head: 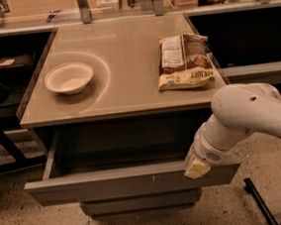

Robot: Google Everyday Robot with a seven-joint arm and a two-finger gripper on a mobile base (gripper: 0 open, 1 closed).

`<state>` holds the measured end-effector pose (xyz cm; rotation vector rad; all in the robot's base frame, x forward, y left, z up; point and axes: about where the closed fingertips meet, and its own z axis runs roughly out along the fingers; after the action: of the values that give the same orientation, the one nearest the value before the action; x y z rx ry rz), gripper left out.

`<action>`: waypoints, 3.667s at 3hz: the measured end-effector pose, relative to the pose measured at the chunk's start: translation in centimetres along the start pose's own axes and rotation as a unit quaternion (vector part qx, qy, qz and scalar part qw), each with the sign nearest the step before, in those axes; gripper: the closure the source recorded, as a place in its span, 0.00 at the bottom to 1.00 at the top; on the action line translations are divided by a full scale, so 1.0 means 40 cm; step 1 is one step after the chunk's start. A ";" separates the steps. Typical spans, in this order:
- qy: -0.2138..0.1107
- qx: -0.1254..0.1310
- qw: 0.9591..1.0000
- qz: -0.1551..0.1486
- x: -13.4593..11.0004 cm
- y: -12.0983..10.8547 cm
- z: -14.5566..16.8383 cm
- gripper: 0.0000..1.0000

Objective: Open top drawer

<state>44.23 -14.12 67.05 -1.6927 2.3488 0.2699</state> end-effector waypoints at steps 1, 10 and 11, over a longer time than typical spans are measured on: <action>0.008 -0.008 1.000 0.003 0.015 0.017 0.002 1.00; 0.035 -0.045 0.997 0.041 0.098 0.194 -0.032 1.00; 0.039 -0.053 0.997 0.049 0.114 0.224 -0.039 1.00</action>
Offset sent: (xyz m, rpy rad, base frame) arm -0.1115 -0.0406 -0.0276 -0.0706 0.2193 -0.0136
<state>34.23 -15.88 67.32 -1.6651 2.5201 0.3571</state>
